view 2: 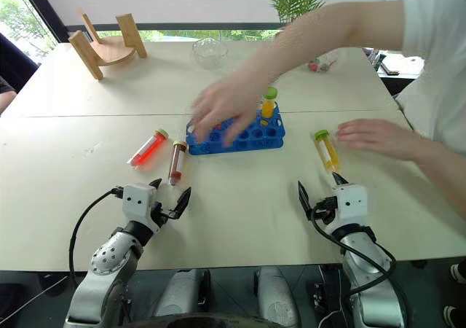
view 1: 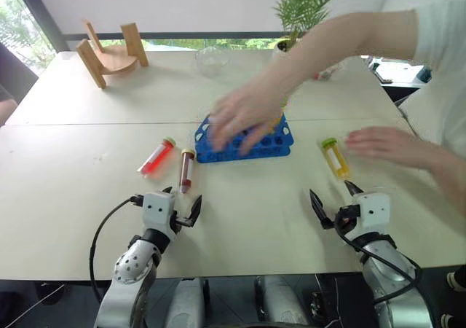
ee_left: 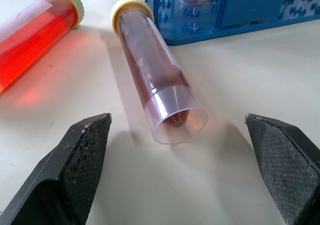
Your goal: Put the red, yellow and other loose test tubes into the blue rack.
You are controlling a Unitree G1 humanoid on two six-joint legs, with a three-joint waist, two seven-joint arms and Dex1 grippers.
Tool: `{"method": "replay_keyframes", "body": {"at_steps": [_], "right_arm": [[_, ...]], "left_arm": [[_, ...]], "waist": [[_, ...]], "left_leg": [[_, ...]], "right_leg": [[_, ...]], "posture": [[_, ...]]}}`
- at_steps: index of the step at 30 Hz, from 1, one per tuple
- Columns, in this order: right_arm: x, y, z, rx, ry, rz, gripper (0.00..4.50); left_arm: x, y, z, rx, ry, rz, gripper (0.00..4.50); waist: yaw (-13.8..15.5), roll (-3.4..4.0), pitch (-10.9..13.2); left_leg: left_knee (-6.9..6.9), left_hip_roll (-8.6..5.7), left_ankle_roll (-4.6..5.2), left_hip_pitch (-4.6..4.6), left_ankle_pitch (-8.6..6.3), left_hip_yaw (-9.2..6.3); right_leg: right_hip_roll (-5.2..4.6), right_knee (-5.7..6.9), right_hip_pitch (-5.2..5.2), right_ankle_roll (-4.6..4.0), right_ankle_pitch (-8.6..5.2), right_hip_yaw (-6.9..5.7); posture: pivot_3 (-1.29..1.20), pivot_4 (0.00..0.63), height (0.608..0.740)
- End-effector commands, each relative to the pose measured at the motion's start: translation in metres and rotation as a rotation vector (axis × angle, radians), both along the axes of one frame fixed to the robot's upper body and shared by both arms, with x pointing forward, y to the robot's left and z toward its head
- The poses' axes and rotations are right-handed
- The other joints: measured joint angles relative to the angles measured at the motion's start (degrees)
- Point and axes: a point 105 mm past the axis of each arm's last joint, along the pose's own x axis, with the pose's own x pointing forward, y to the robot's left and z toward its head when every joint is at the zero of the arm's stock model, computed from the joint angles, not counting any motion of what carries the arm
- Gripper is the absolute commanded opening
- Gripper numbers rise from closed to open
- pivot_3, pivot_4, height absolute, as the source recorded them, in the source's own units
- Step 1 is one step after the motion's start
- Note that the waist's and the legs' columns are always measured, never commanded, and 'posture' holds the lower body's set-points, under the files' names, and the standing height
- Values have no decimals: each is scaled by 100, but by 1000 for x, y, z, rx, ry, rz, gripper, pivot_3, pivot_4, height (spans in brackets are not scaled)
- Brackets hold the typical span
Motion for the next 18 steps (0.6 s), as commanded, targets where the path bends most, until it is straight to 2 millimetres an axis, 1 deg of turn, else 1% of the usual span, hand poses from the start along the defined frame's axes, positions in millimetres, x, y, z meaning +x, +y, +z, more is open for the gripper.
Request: {"method": "replay_keyframes", "body": {"at_steps": [1, 7, 14, 18], "right_arm": [[-1, 5, 15, -10, -57, 22, 4500], [4, 7, 18, -10, -59, 39, 4500], [4, 12, 17, -8, -55, 64, 4500], [6, 10, 17, -12, -55, 61, 4500]], "left_arm": [[-1, 0, 7, -4, -30, -4, 4415], [-3, -1, 13, -33, -32, -30, 4415], [-6, 1, 14, -34, -26, -30, 4415], [-7, 2, 13, -34, -23, -23, 4415]], "waist": [[1, 0, 0], [-1, 0, 0], [1, 0, 0], [-1, -1, 0]], "left_leg": [[0, 0, 0, 0, 0, 0], [1, 0, 0, -1, 0, 1], [0, 0, 0, -3, 0, 0], [1, 0, 0, -3, 0, 2]], "right_leg": [[0, 0, -1, 0, 0, 0], [0, 0, -1, 0, 0, 0], [0, -1, -3, 0, -1, 0], [-1, 0, -3, 0, -1, 0]], "posture": [[0, 150, 740], [0, 150, 740], [0, 150, 740], [0, 150, 740]]}}
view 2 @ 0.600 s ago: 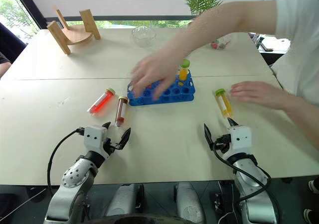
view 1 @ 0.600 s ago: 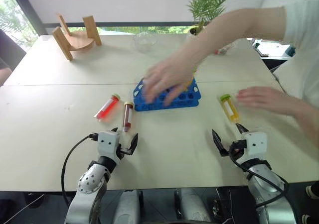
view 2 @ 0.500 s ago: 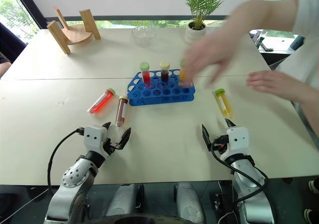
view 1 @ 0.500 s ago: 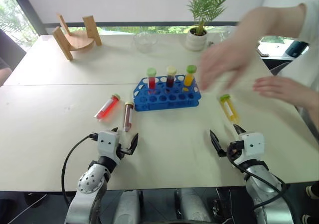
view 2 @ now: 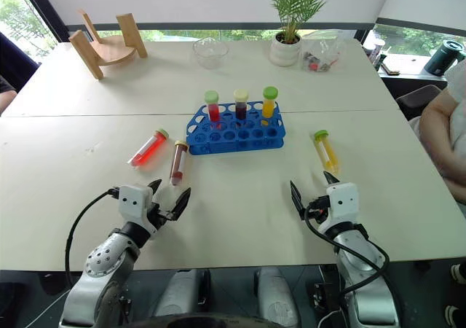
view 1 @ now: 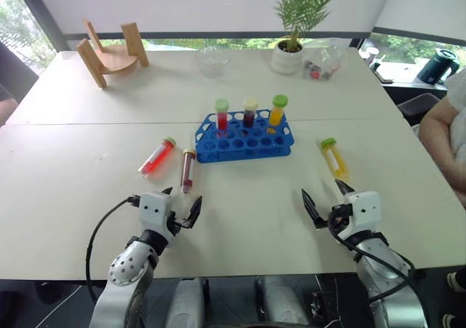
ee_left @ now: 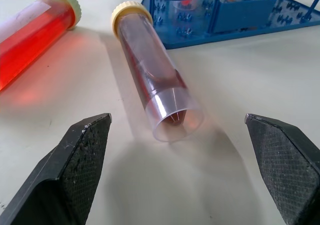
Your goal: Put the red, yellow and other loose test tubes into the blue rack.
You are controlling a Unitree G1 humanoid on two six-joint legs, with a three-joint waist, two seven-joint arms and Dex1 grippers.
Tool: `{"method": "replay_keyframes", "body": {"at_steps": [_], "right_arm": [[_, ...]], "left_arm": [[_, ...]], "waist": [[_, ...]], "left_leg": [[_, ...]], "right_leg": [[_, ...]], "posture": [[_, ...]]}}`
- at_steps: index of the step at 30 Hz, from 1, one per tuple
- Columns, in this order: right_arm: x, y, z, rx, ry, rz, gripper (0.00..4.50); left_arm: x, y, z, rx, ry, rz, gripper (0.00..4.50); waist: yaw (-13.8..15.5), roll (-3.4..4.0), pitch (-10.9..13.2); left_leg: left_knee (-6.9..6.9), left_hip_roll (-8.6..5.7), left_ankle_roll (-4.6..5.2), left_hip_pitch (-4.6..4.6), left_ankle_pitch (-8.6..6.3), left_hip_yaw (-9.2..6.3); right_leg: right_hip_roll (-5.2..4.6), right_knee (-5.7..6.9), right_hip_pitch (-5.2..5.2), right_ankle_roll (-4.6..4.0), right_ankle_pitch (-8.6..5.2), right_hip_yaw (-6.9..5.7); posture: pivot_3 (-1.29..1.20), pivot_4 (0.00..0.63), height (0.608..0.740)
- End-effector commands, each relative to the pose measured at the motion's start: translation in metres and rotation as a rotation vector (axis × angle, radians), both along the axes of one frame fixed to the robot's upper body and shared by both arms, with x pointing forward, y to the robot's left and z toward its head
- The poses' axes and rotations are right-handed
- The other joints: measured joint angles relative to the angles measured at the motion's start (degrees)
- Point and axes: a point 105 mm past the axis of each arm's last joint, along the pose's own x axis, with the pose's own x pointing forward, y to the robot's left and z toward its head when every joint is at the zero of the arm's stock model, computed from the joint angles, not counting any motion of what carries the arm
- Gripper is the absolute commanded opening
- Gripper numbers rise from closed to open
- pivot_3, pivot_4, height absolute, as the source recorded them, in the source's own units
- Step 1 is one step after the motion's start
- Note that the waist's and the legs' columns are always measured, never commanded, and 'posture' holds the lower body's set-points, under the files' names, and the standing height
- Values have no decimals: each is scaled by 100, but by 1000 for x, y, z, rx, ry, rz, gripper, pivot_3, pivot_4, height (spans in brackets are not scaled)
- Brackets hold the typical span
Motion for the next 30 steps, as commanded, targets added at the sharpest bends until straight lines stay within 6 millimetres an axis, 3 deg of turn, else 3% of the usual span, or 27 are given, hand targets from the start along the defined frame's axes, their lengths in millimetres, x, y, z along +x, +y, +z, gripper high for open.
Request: {"method": "replay_keyframes", "body": {"at_steps": [1, 11, 14, 17, 19, 21, 25, 30], "right_arm": [[2, 1, 14, -8, -53, 12, 4500], [2, 0, 14, -11, -47, 13, 4500], [2, -1, 23, -32, -32, 35, 4500], [10, -6, 41, -62, -1, 49, 4500], [25, -12, 63, -95, 51, 72, 4500], [41, -18, 87, -101, 133, 100, 4500], [65, -33, 111, -118, 346, 94, 4500], [88, -46, 111, -73, 640, 52, 4500]], "left_arm": [[-1, -1, 10, -5, -34, -1, 4415], [-2, 0, 14, 5, -43, -10, 4415], [-7, 1, 25, 14, -45, -72, 4415], [-11, 5, 45, 33, -62, -175, 4415], [-10, 9, 67, 2, -35, -305, 4415], [-14, 9, 91, 24, -5, -512, 4415], [-9, 17, 125, 117, 25, -732, 4415], [-7, 15, 157, 196, 17, -940, 4415]], "waist": [[1, 0, 0], [2, -1, 0], [-1, -1, 1], [-18, 1, 3], [-19, 2, 6], [-18, 6, 21], [0, 7, 22], [-16, 4, 26]], "left_leg": [[0, 0, 0, 0, 0, 0], [0, 0, 0, 0, 0, -1], [0, 1, 0, -1, 0, -1], [0, 3, 0, -1, 0, 0], [2, 4, 0, 1, 0, 0], [15, 5, 0, 2, 1, -3], [10, 3, 2, 3, 1, -7], [-13, -1, 36, -20, -20, 3]], "right_leg": [[0, 0, 0, 0, 0, 0], [0, -1, -1, 0, 0, -1], [0, 0, -1, 0, 0, 0], [2, 1, -5, -2, 0, 0], [1, 4, -4, -3, 1, 1], [3, 12, -5, -11, 7, -1], [3, 0, -4, -19, 11, -5], [2, -15, -26, -15, -2, -9]], "posture": [[0, 150, 740], [0, 150, 740], [0, 150, 740], [0, 150, 740], [0, 150, 740], [0, 150, 740], [0, 150, 740], [0, 150, 740]]}}
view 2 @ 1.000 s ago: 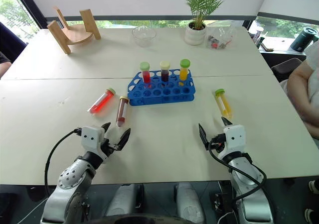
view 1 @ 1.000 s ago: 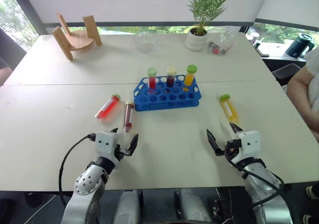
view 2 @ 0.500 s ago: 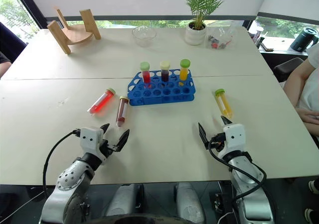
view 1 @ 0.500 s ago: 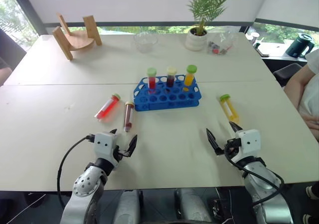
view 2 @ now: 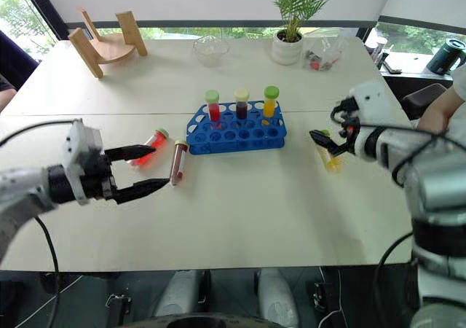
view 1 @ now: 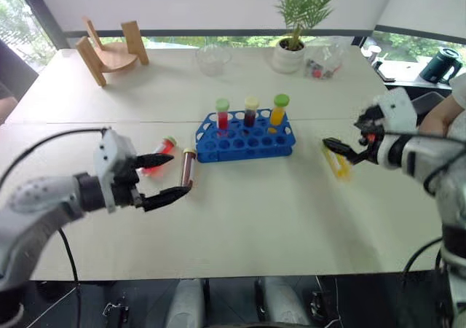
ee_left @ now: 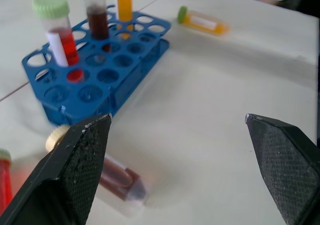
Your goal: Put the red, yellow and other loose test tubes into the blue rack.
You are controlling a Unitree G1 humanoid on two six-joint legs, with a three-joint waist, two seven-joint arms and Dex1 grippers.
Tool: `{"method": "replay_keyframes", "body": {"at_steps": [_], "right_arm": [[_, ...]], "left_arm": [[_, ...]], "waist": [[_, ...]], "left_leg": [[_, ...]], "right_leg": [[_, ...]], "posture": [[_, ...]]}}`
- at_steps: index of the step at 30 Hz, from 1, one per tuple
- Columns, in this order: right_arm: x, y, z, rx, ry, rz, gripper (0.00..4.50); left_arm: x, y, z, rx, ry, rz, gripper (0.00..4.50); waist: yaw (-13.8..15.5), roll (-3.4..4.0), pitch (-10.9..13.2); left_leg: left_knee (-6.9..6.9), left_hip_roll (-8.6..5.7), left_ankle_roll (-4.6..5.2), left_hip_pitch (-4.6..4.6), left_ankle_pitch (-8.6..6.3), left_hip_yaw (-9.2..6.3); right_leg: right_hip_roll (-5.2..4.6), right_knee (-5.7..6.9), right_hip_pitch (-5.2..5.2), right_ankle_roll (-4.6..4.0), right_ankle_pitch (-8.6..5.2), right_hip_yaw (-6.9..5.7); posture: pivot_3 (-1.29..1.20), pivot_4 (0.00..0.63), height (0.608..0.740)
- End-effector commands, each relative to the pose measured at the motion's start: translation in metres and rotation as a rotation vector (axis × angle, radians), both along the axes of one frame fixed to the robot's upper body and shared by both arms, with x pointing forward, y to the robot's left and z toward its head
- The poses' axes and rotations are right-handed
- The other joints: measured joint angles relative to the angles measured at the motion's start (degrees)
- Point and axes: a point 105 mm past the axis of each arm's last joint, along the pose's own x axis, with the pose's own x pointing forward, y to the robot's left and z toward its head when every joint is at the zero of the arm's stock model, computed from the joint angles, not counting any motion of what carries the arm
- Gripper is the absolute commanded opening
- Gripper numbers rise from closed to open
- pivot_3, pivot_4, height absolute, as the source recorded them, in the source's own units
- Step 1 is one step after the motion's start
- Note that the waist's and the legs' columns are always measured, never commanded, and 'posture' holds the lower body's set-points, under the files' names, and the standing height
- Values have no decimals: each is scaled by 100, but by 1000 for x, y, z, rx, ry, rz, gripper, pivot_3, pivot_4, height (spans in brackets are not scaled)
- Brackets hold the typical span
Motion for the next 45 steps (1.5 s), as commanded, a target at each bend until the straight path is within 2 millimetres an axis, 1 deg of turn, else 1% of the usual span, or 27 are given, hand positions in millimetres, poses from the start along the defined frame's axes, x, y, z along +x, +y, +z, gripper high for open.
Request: {"method": "replay_keyframes", "body": {"at_steps": [1, 3, 7, 12, 14, 15, 16, 18, 20, 21, 22, 23, 25, 26, 27, 28, 30, 31, 32, 35, 37, 39, 43, 45], "right_arm": [[8, -4, -13, 20, 197, -13, 4500], [15, -8, -18, -21, 239, -14, 4500], [32, -13, -36, -77, 291, 12, 4500], [45, -15, -51, -77, 347, 32, 4500], [48, -15, -55, -86, 361, 44, 3945], [50, -15, -56, -87, 365, 50, 3599], [51, -16, -56, -88, 368, 55, 3146], [53, -16, -56, -92, 370, 62, 2021], [54, -14, -55, -82, 373, 71, 1025], [54, -12, -51, -70, 365, 80, 816], [54, -11, -48, -62, 360, 86, 809], [56, -5, -37, -30, 315, 106, 809], [59, 13, -5, 81, 201, 144, 809], [60, 25, 15, 106, 76, 200, 809], [58, 33, 30, 140, -16, 231, 809], [55, 38, 39, 158, -77, 246, 809], [43, 65, 65, 281, -338, 345, 809], [37, 71, 74, 323, -431, 360, 809], [31, 74, 76, 370, -492, 351, 809], [15, 94, 77, 564, -735, 346, 809], [9, 104, 75, 615, -834, 368, 809], [13, 110, 65, 623, -840, 354, 809], [23, 124, 33, 592, -830, 384, 809], [27, 129, 24, 586, -830, 387, 809]], "left_arm": [[-6, -5, 15, 47, -10, -158, 4415], [-6, -5, 20, 74, -16, -206, 4415], [-2, -8, 35, 70, -45, -264, 4415], [-1, -10, 40, 78, -72, -287, 4415], [-2, -10, 41, 80, -77, -290, 4500], [-2, -10, 42, 82, -81, -291, 4500], [-2, -10, 42, 84, -84, -292, 4500], [-2, -10, 42, 80, -85, -291, 4500], [-2, -9, 42, 80, -87, -287, 4500], [-1, -8, 41, 77, -91, -278, 4500], [-1, -7, 41, 76, -93, -272, 4500], [0, -6, 41, 74, -97, -258, 4500], [2, -3, 41, 64, -107, -223, 4500], [3, -1, 41, 58, -113, -203, 4500], [3, 0, 40, 49, -113, -186, 4500], [3, 1, 40, 43, -113, -175, 4500], [2, 3, 39, 31, -115, -146, 4500], [2, 4, 39, 28, -116, -138, 4500], [1, 4, 39, 26, -117, -128, 4500], [2, 2, 39, 18, -121, -110, 4500], [3, 1, 40, 17, -124, -108, 4500], [3, 0, 41, 18, -125, -108, 4500], [4, -3, 44, 21, -132, -111, 4500], [4, -4, 45, 22, -134, -111, 4500]], "waist": [[-10, 0, 3], [-18, 7, 7], [-18, 8, 27], [-86, 10, 47], [-135, 5, 50], [-148, 4, 50], [-151, 3, 51], [-157, 3, 51], [-165, 3, 51], [-167, 3, 51], [-167, 3, 51], [-165, 6, 53], [-166, 18, 66], [-164, 25, 77], [-165, 28, 80], [-161, 29, 82], [-146, 16, 77], [-145, 17, 78], [-143, 18, 78], [-128, 12, 75], [-136, 15, 77], [-147, 16, 80], [-153, 12, 78], [-157, 14, 78]], "left_leg": [[1, 0, 9, -1, -5, 2], [-7, -1, 18, -6, -11, 6], [-8, 0, 32, -9, -19, 7], [6, 1, 30, -10, -18, 9], [10, 1, 28, -8, -17, 6], [11, 1, 27, -8, -16, 5], [13, 1, 27, -8, -16, 4], [13, 1, 27, -6, -16, 3], [12, 2, 27, -5, -16, 2], [11, 3, 27, -4, -16, 2], [11, 4, 27, -4, -16, 1], [11, 4, 27, -4, -16, 1], [11, 4, 26, -4, -16, 1], [12, 3, 26, -4, -15, 2], [10, 3, 26, -5, -15, 3], [8, 4, 26, -5, -15, 0], [4, 6, 26, -8, -15, -11], [2, 11, 25, -8, -15, -21], [2, 11, 25, -9, -15, -22], [10, 8, 16, -8, -10, -23], [12, 2, 7, -4, -5, -19], [14, -2, -3, -5, 1, -15], [17, -1, -11, 11, 5, -13], [12, 2, -11, 15, 5, -16]], "right_leg": [[0, 1, -1, 6, -1, 0], [1, -3, -9, 13, -4, 0], [5, 1, -17, 31, -5, 0], [6, 16, -18, 34, -3, 1], [5, 20, -14, 35, -2, 1], [5, 23, -13, 35, -2, 0], [6, 25, -13, 35, -2, 0], [6, 27, -12, 35, -2, 0], [8, 29, -13, 35, -2, 0], [9, 29, -13, 35, -2, 0], [10, 30, -13, 35, -2, 0], [10, 32, -13, 35, -2, 0], [9, 34, -15, 35, -2, 1], [8, 36, -15, 36, -2, 2], [8, 38, -18, 36, -1, 2], [9, 39, -20, 36, -1, 2], [15, 41, -22, 35, -2, -1], [21, 38, -16, 34, -3, -7], [21, 38, -16, 34, -3, -8], [13, 41, -7, 35, -2, -12], [4, 44, -2, 40, 1, -11], [-1, 43, -2, 51, 9, -9], [1, 43, 11, 51, 14, -8], [9, 46, 12, 50, 13, -8]], "posture": [[0, 150, 740], [0, 150, 740], [0, 150, 740], [0, 150, 740], [0, 150, 740], [0, 150, 740], [0, 150, 740], [0, 150, 740], [0, 150, 740], [0, 150, 740], [0, 150, 740], [0, 150, 740], [0, 150, 740], [0, 150, 740], [0, 150, 740], [0, 150, 740], [0, 150, 740], [0, 150, 740], [0, 150, 740], [0, 150, 740], [0, 150, 740], [0, 150, 740], [0, 150, 740], [0, 150, 740]]}}
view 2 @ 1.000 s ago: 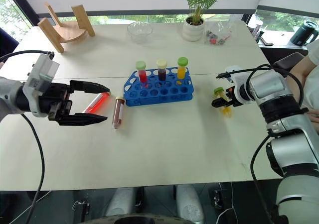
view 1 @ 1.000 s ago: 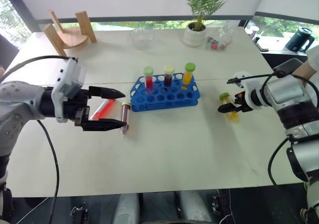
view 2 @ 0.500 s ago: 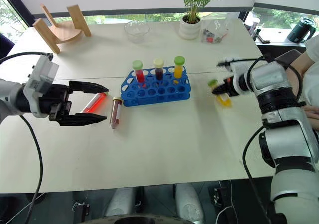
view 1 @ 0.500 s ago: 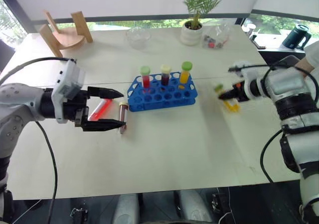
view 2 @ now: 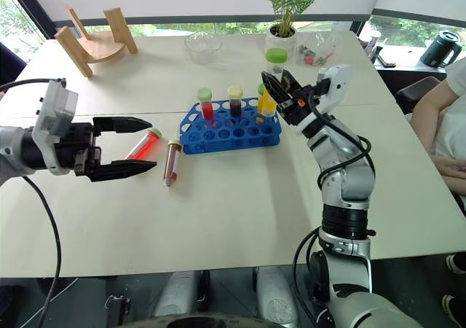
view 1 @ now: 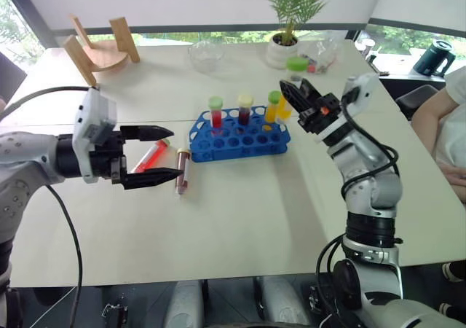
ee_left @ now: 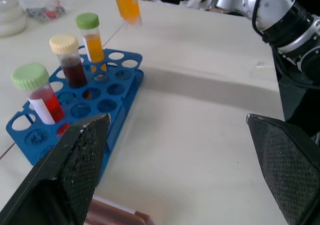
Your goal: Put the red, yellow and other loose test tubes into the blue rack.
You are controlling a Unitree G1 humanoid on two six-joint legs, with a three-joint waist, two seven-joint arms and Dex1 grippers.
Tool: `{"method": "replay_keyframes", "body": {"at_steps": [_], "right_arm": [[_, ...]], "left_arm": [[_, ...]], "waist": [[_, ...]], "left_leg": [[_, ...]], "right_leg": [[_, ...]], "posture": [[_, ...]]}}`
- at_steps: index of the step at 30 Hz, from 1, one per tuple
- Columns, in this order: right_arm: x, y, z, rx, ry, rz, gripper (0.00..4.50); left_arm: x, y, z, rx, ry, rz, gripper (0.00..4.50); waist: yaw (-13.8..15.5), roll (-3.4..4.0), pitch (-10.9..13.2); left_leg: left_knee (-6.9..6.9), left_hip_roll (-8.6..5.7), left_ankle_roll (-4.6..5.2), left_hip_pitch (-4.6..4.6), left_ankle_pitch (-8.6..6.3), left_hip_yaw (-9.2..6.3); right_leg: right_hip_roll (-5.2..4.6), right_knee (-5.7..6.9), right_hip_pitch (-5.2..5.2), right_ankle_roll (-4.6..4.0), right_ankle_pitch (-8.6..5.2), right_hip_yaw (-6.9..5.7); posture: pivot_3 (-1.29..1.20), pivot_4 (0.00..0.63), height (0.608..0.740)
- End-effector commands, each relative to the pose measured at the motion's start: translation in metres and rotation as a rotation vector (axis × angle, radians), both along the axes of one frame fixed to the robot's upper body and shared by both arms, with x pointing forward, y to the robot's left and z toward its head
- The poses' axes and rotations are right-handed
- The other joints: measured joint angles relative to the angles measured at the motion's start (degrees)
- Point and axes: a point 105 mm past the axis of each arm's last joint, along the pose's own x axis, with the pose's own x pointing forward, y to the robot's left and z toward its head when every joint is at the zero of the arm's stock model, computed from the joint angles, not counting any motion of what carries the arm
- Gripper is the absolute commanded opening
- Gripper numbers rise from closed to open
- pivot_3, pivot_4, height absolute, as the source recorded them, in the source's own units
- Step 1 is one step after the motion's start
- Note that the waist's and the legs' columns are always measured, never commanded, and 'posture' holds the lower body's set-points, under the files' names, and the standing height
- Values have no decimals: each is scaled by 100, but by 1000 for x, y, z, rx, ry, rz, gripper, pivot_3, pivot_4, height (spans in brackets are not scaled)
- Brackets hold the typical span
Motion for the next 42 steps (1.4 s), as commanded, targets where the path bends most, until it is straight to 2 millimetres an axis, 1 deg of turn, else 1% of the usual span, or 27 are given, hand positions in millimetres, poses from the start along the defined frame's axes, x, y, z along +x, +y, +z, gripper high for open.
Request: {"method": "replay_keyframes", "body": {"at_steps": [1, 5, 10, 14, 22, 27, 36, 42], "right_arm": [[3, 9, -10, -14, -39, 7, 809], [9, 11, -23, -15, -31, -2, 809], [14, 4, -32, -32, -26, -28, 809], [17, 1, -35, -38, -25, -41, 809], [24, 1, -42, -43, -15, -53, 809], [23, 1, -47, -48, -9, -58, 809], [17, -3, -43, -35, -17, -74, 809], [18, -6, -43, -32, -14, -89, 809]], "left_arm": [[-4, -3, 10, 3, -40, -12, 4500], [-6, -4, 12, 4, -43, -11, 4500], [-6, -4, 13, 9, -44, -1, 4500], [-6, -6, 14, 8, -46, 0, 4500], [-5, -9, 15, 6, -47, -4, 4500], [-5, -10, 16, 6, -51, -5, 4500], [-4, -10, 16, 5, -52, -4, 4500], [-2, -12, 17, 5, -56, -9, 4500]], "waist": [[-2, 2, 1], [-5, 4, 3], [-4, 4, 3], [-3, 4, 3], [-7, 4, 2], [-6, 4, 2], [-3, 4, 2], [-3, 4, 2]], "left_leg": [[-2, 0, 0, -1, 0, 0], [-4, 0, 0, -5, 0, 1], [-2, 0, -1, -5, 1, 0], [-2, 0, -1, -4, 1, 0], [-1, 0, -2, -3, 1, -1], [0, 0, -2, -3, 1, -1], [0, 0, -2, -3, 1, -1], [1, -1, -2, -3, 1, -1]], "right_leg": [[1, 2, -4, -1, 0, 0], [1, 4, -10, -1, -1, 2], [0, 4, -8, -1, -1, 2], [-1, 4, -7, -1, 0, 2], [0, 6, -7, -1, 0, 2], [0, 7, -5, -1, 0, 2], [0, 7, -5, -1, 0, 2], [0, 8, -5, -1, 0, 2]], "posture": [[0, 150, 740], [0, 150, 740], [0, 150, 740], [0, 150, 740], [0, 150, 740], [0, 150, 740], [0, 150, 740], [0, 150, 740]]}}
